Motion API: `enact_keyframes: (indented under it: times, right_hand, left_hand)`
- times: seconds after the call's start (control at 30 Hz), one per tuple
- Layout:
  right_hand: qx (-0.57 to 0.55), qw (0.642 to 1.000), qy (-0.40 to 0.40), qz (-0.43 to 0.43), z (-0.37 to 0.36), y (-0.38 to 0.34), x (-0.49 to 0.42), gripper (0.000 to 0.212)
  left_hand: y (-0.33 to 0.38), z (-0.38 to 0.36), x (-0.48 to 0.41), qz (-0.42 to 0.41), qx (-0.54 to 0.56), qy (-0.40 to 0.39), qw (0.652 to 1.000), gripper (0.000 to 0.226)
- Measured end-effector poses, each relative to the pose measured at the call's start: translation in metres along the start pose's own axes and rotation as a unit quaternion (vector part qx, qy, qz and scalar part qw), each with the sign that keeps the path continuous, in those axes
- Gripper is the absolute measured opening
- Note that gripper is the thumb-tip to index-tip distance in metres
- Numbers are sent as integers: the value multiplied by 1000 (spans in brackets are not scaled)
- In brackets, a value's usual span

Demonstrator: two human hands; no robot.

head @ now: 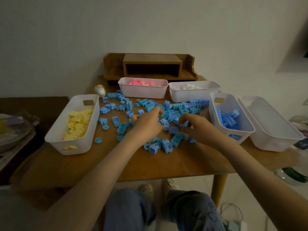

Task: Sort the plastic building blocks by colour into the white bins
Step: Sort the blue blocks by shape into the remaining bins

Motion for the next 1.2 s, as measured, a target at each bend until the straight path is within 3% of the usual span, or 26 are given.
enact_keyframes:
  times: [0.07,0.13,0.2,0.43,0.57,0.67,0.8,0.97,1.2]
  right_hand:
    - [21,999,-32,29,-4,-4,1,41]
    - [110,987,-104,44,-19,-6,2,62]
    - [162,975,-144,46,-32,-6,0,72]
    - [118,993,-19,12,-11,0,-5,26]
    - [15,997,82,0,11,11,8,16]
    - [-25,993,115,-17,17,18,20,11]
    - [11,997,71,-32,6,19,26,12]
    - [50,998,-19,-21,-18,20,24,13]
    - [73,997,-24,17,-15,15,24,8]
  left_hand:
    - [0,4,2,-6,46,0,999,40]
    - [4,7,7,-24,90,-1,996,45]
    - [8,7,10,-38,92,5,995,44]
    - [15,0,20,-72,13,-11,997,12]
    - [11,-8,22,-93,-29,-68,993,14]
    - [15,-18,29,-120,-124,-115,978,41]
    - [23,-26,34,-144,-226,-117,956,54]
    - [26,-27,31,-131,-233,-115,957,53]
    - [27,-23,31,-110,-207,-105,966,51]
Point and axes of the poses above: each hand's wrist, its own x-axis away from the middle knuckle, its own z-axis out of the back of the hand, y = z × x, the point moved 7 cm from there along -x, towards the middle knuckle, and after that the axes turned 4 degrees about -y, right-handed, at the moved point
